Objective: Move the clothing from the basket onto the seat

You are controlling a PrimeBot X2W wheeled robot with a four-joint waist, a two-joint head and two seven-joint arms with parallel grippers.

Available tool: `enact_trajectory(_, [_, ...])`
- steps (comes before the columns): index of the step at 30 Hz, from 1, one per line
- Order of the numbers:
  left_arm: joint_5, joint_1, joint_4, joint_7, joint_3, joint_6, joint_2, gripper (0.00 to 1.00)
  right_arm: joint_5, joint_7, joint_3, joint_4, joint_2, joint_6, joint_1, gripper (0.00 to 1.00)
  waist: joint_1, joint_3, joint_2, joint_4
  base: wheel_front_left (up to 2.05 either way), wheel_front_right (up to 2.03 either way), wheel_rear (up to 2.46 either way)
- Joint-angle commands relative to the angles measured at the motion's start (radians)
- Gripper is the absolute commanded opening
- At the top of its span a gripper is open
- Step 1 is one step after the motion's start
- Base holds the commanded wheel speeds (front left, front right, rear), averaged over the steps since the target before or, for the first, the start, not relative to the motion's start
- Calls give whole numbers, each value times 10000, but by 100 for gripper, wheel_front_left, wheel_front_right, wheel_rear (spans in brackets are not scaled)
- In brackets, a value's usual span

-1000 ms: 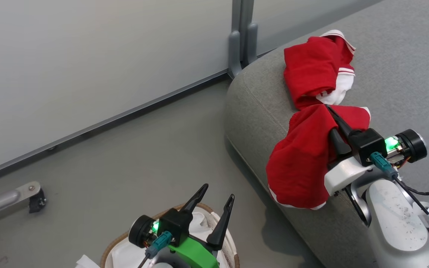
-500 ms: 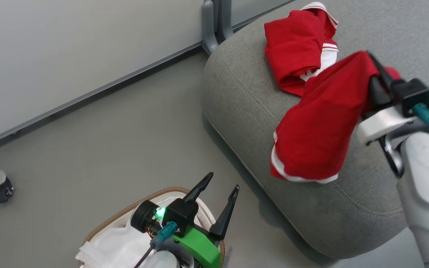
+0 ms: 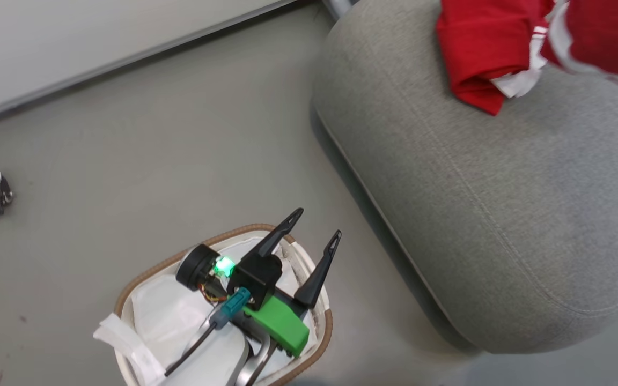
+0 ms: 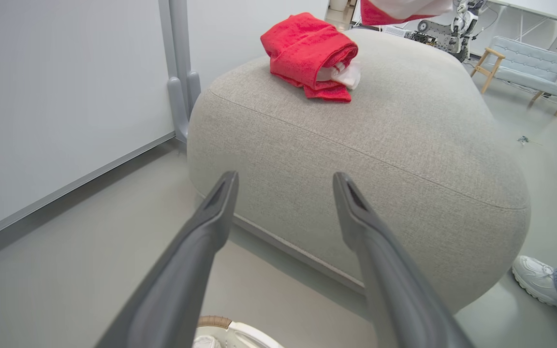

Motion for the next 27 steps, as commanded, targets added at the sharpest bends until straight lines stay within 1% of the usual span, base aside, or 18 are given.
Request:
enact_trajectory(1, [121,-303,-53,22,24,-37,128,100,-152,54,-104,206,-55,-12,-250,0,-1,896,-1,762,0,0,0])
enact_trajectory(2, [138,-424,-94,62,17,-38,144,100,-182,80,-211,385,-119,-12,-426,0,-1,1072,-1,875,0,0,0])
enact_trajectory(7, [202,-796,-295,178,76,34,271,100,-445,-89,-649,1136,16,-12,-982,0,-1,1791,-1,1183,0,0,0])
enact_trajectory(10, [240,-941,-378,210,103,73,373,100,-798,-229,-1006,1632,324,-12,-996,0,-1,2160,-1,1292,0,0,0])
enact_trajectory(18, [216,-1098,-471,161,123,153,431,100,-1496,-421,-1860,2818,1422,-12,16,0,-1,2544,-1,1361,0,0,0])
enact_trajectory(22, [186,-1157,-457,144,120,198,449,100,-1625,-430,-2082,2884,1832,-12,617,0,-1,2546,-1,1317,0,0,0])
enact_trajectory(25, [145,-1155,-394,132,112,213,462,100,-1672,-432,-2139,2885,2023,-12,919,0,-1,2446,-1,1264,0,0,0])
enact_trajectory(26, [117,-1143,-360,124,108,214,453,100,-1654,-433,-2166,2894,2134,-12,1060,14,-1,2381,-1,1248,0,0,0])
enact_trajectory(27, [86,-1124,-331,128,106,214,441,100,-1597,-433,-2180,2904,2208,-12,1178,31,-1,2318,-1,1238,0,0,0])
